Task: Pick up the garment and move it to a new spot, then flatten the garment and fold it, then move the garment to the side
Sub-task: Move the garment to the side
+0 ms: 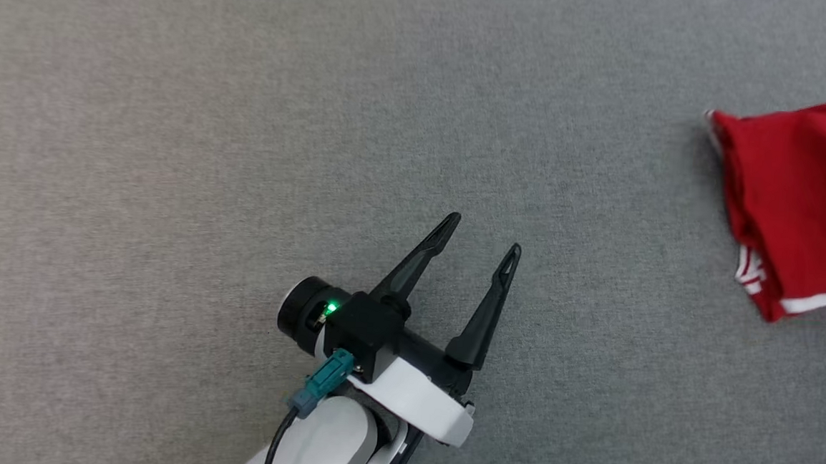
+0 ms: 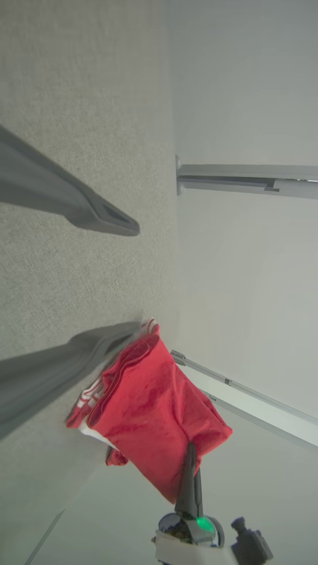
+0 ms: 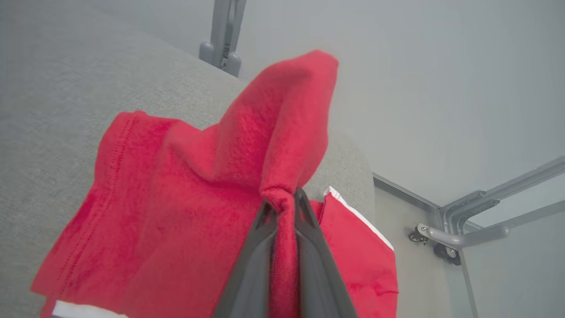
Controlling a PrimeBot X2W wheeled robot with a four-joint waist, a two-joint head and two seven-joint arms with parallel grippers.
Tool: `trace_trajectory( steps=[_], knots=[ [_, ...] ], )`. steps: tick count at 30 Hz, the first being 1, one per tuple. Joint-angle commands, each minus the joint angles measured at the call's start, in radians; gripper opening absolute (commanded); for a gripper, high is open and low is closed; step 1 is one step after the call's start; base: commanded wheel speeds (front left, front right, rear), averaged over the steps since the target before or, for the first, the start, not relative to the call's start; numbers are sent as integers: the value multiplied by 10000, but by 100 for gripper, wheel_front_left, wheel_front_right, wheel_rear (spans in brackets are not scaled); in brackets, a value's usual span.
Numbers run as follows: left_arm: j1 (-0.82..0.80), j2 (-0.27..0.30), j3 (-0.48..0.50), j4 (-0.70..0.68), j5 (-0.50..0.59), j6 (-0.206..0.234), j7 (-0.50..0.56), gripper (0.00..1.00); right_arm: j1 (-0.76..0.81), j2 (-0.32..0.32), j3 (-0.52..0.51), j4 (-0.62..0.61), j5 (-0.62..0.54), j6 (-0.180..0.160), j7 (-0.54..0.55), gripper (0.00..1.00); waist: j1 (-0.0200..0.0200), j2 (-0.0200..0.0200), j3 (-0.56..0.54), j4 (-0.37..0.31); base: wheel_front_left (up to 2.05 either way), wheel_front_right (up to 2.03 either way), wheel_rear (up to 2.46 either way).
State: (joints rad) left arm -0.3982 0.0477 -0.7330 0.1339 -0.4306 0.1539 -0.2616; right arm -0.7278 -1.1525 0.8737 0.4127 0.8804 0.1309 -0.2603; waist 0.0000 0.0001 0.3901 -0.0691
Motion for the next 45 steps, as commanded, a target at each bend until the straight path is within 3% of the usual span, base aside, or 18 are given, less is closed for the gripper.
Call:
trace_trajectory(
  steps=[1, 12, 19, 25, 34, 35, 36, 45],
  knots=[
    [-160, 66, 16, 28, 27, 63, -30, 100, -97, -61, -81, 49, 75, -4, -64, 0, 0, -1, 734, -517, 0, 0, 0],
    [-899, 60, -794, 268, -119, 399, -30, 100, -112, -725, -1658, 1336, 242, -4, -65, 0, 0, -1, 1697, -396, 0, 0, 0],
    [-1099, 90, -955, 349, -42, 554, -8, 100, 58, -962, -1921, 2404, 102, -6, -65, 0, 0, -1, 2222, -164, 0, 0, 0],
    [-1274, 122, -1190, 353, -86, 679, 7, 100, 24, -888, -1872, 3398, -16, -6, -56, 0, 0, -1, 2765, 97, 0, 0, 0],
    [-1367, 280, -1242, 467, -80, 989, 64, 100, -279, -188, -2532, 4995, -1691, -6, -56, 0, 0, -1, 3272, 425, 0, 0, 0],
    [-1361, 293, -1239, 483, -80, 1007, 64, 100, -248, -110, -2600, 5092, -1819, -6, -56, 45, 0, -1, 3278, 436, 0, 0, 0],
    [-1351, 300, -1233, 494, -79, 1020, 64, 100, -159, -9, -2624, 5217, -1854, -6, -56, 100, 0, -1, 3271, 448, 0, 0, 0],
    [-1256, 250, -1153, 318, -149, 980, 32, 100, -151, 72, -2838, 5327, -2311, -6, -56, 100, 0, -1, 2796, 462, 0, 0, 0]
  ],
)
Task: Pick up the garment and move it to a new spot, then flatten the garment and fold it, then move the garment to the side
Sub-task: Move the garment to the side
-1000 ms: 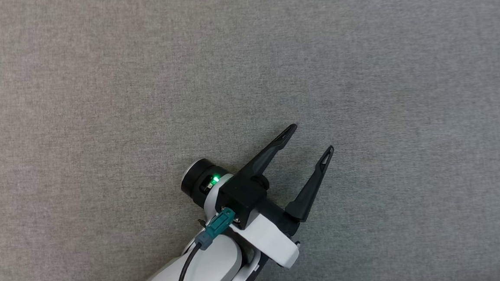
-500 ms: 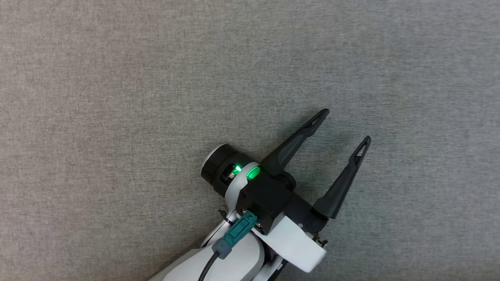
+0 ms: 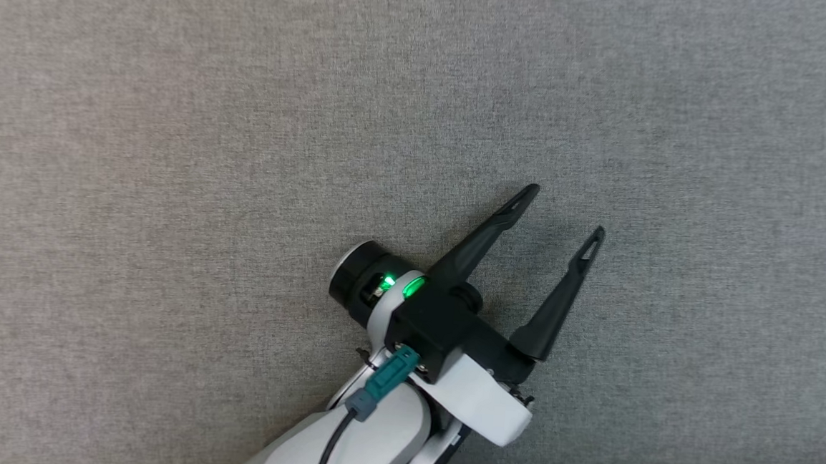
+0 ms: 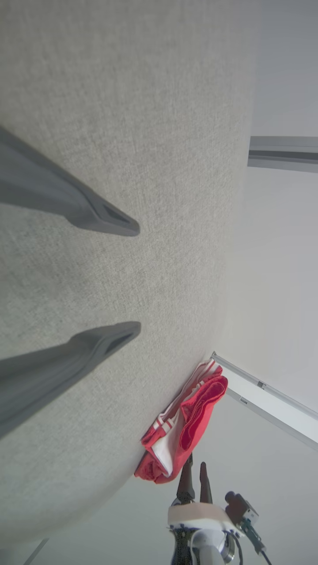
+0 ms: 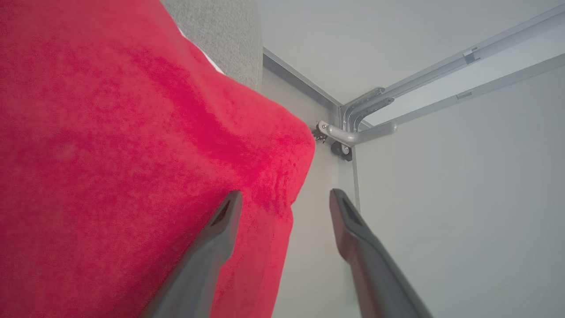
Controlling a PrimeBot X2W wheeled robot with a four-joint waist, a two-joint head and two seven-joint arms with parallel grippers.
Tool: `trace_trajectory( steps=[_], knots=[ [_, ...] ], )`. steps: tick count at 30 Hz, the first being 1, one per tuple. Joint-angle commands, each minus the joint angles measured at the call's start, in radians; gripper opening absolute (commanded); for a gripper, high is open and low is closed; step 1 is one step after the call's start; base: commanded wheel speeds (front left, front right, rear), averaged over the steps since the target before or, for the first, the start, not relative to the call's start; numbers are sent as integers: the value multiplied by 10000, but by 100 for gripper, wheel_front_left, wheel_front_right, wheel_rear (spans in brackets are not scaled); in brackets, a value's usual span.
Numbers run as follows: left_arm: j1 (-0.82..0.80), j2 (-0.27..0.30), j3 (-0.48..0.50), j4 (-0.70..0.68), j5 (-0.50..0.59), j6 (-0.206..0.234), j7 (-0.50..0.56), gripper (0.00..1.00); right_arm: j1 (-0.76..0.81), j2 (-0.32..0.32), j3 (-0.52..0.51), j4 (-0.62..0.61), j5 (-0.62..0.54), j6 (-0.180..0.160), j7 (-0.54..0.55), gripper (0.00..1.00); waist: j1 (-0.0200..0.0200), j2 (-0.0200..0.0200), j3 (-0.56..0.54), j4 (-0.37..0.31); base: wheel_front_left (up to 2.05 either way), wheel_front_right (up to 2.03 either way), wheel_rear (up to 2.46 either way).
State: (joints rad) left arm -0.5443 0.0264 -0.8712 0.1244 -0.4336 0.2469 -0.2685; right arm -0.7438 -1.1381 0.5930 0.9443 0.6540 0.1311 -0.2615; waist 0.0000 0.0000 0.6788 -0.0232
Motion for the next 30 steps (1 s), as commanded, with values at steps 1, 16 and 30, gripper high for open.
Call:
trace_trajectory(
  steps=[1, 16, 30],
  knots=[
    [220, 436, 246, 347, -169, 22, 93, 100, -24, -109, -50, 36, -102, -8, -45, 100, 0, 0, -208, 12, 0, 0, 0],
    [1933, 275, 1813, 54, -129, -603, 52, 100, -497, 1271, -181, -1935, -279, -6, -45, 100, 0, 0, -3738, -51, 0, 0, 0],
    [4390, 273, 5081, -222, 625, -1552, 54, 100, 2751, 4997, -2824, -5461, -1249, -6, -43, 100, 0, 0, -6538, 183, 0, 0, 0]
  ],
)
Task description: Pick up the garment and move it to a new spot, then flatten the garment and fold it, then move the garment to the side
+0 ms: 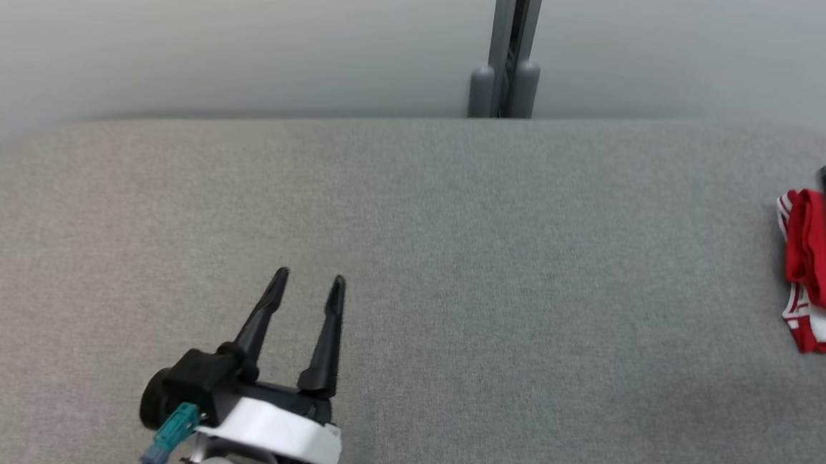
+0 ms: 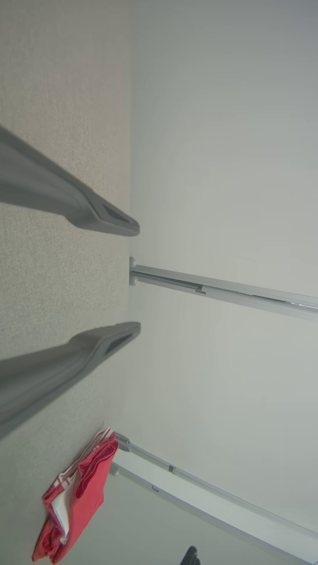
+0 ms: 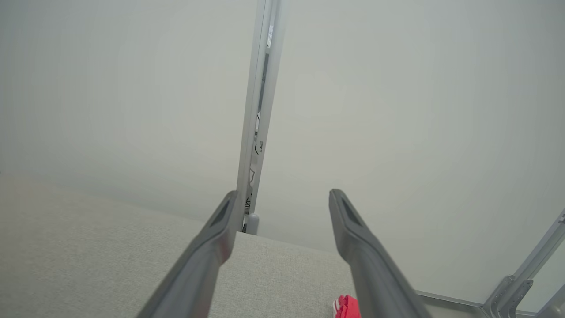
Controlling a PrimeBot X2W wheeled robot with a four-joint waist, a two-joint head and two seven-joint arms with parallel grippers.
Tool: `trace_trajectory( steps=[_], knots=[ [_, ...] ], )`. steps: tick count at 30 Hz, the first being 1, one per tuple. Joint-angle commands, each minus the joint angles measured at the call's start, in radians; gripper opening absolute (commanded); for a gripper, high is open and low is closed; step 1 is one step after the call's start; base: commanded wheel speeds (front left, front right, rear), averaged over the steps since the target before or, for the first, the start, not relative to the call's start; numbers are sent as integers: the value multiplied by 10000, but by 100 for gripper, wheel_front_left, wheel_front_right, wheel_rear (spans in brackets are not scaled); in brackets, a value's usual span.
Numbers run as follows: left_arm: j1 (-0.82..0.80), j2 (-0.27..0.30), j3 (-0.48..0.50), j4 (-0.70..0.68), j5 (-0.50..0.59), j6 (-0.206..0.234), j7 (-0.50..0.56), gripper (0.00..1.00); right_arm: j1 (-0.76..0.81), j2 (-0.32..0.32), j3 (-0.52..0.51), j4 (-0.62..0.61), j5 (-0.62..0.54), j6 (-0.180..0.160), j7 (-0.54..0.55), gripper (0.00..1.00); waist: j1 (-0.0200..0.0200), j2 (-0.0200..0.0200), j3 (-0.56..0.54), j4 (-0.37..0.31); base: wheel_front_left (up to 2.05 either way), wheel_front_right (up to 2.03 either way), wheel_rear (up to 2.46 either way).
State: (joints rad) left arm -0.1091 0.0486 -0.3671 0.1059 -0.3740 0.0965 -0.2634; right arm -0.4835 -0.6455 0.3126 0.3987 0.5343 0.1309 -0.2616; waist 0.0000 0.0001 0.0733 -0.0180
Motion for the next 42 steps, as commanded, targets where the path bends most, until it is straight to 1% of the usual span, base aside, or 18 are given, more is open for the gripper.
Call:
trace_trajectory(
  steps=[1, 4, 7, 9, 10, 12, 13, 16, 18, 22, 33, 36, 42],
  knots=[
    [192, 51, 230, -72, 98, -86, 0, 100, 481, 397, -225, -268, -222, -4, -41, 100, 0, -1, -568, 164, 0, 0, 0],
    [584, 46, 614, -179, 272, -111, 2, 100, 1374, 1324, -752, -978, -734, -4, -43, 100, 0, -1, -773, 259, 0, 0, 0],
    [875, 49, 882, -210, 367, -108, 2, 100, 2189, 2100, -1069, -1444, -1364, -4, -43, 100, 0, -1, -934, 367, 0, 0, 0],
    [1066, 46, 964, -296, 361, -65, 2, 100, 2635, 2560, -1251, -1668, -1677, -4, -41, 100, 0, -1, -1026, 452, 0, 0, 0],
    [1240, 46, 975, -337, 389, -91, 2, 100, 3005, 2894, -1403, -1846, -1951, -4, -43, 100, 0, -1, -1082, 521, 0, 0, 0],
    [1335, 49, 993, -394, 369, -15, 0, 100, 3330, 3195, -1590, -1963, -2074, -4, -43, 100, 0, -1, -1114, 582, 0, 0, 0],
    [1335, 49, 993, -394, 369, -15, 0, 100, 3330, 3195, -1590, -1963, -2074, -4, -43, 100, 0, -1, -1114, 582, 0, 0, 0],
    [1452, 46, 939, -461, 589, 58, 2, 100, 3695, 3474, -1741, -2111, -2333, -4, -41, 100, 0, -1, -1138, 676, 0, 0, 0],
    [1569, 52, 975, -482, 473, 214, 2, 100, 3910, 3658, -1884, -2178, -2460, -4, -43, 100, 0, -1, -1175, 724, 0, 0, 0],
    [1648, 46, 937, -455, 549, 352, 2, 100, 4136, 3912, -2060, -2225, -2580, -4, -41, 100, 0, -1, -1266, 788, 0, 0, 0],
    [1823, 49, 892, -444, 568, 531, 2, 100, 4278, 4018, -1751, -2088, -2789, -4, -41, 100, 0, -1, -1387, 775, 0, 0, 0],
    [1765, 48, 867, -418, 389, 438, 0, 100, 4294, 4006, -1640, -2073, -2859, -4, -41, 100, 0, -1, -1348, 800, 0, 0, 0],
    [1725, 53, 1118, -408, 294, 237, 2, 100, 4271, 4039, -1647, -2018, -2872, -4, -43, 100, 0, -1, -1361, 786, 0, 0, 0]
  ],
)
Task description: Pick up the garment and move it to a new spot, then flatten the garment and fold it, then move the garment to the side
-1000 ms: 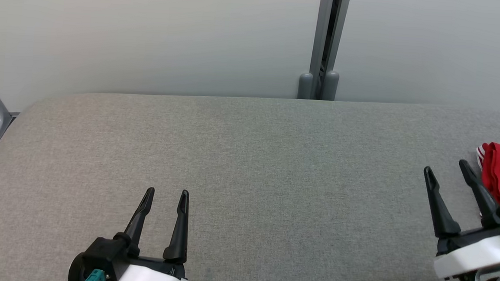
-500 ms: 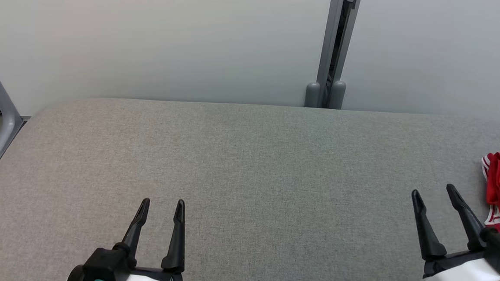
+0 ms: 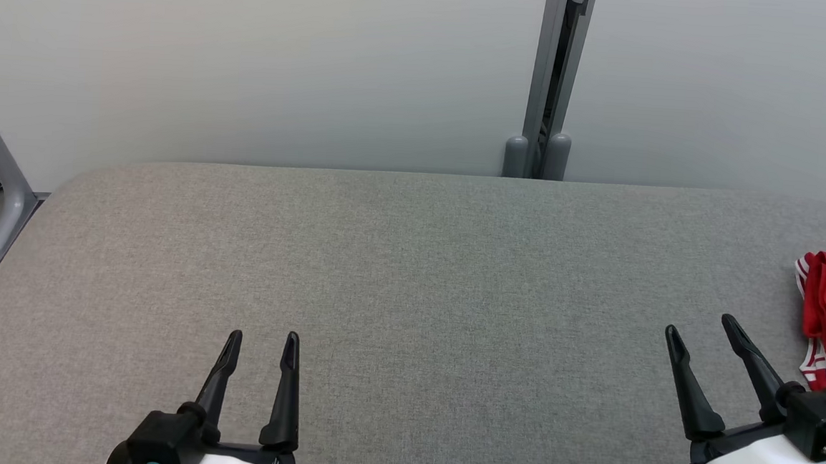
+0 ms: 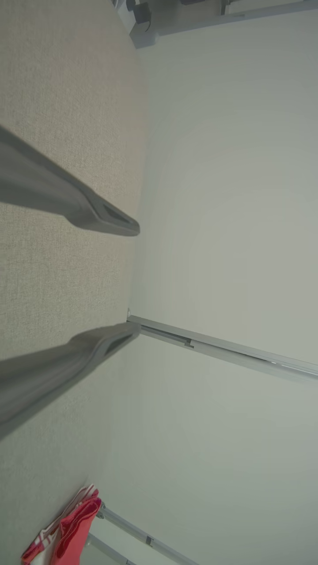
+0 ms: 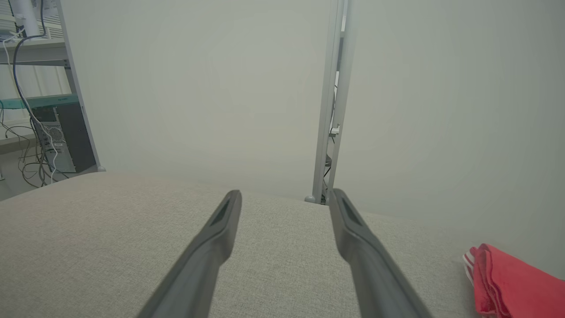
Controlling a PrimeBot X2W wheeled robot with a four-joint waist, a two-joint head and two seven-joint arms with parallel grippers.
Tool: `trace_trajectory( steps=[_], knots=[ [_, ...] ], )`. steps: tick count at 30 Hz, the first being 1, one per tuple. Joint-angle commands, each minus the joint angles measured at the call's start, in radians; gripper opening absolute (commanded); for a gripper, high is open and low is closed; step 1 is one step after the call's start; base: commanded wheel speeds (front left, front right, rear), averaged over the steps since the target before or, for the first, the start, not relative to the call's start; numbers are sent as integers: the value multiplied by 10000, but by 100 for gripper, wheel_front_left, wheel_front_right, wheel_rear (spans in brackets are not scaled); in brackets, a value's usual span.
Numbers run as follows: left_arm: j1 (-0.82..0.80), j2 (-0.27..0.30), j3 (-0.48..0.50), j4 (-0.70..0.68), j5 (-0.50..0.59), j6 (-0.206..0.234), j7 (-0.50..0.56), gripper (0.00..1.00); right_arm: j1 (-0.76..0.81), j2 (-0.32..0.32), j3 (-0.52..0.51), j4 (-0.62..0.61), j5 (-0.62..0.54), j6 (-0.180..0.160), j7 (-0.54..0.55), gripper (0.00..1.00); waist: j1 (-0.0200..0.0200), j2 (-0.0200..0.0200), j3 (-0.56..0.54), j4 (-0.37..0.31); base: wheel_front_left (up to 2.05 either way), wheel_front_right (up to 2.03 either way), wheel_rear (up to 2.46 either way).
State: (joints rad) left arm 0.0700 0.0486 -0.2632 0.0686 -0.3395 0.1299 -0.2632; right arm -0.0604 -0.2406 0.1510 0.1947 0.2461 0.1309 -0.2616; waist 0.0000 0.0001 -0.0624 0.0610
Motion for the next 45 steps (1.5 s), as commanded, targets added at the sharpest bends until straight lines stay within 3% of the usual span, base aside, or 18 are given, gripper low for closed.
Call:
trace_trajectory(
  steps=[1, 45],
  knots=[
    [-44, 48, 110, -60, -57, -152, -1, 100, 30, -4, -35, 27, 6, -4, -43, 100, 0, -1, -8, -11, 0, 0, 0],
    [56, 50, 375, 518, -606, -336, 0, 100, 16, 111, -231, 289, 539, -4, -43, 100, 0, -1, 52, -93, 0, 0, 0]
  ],
)
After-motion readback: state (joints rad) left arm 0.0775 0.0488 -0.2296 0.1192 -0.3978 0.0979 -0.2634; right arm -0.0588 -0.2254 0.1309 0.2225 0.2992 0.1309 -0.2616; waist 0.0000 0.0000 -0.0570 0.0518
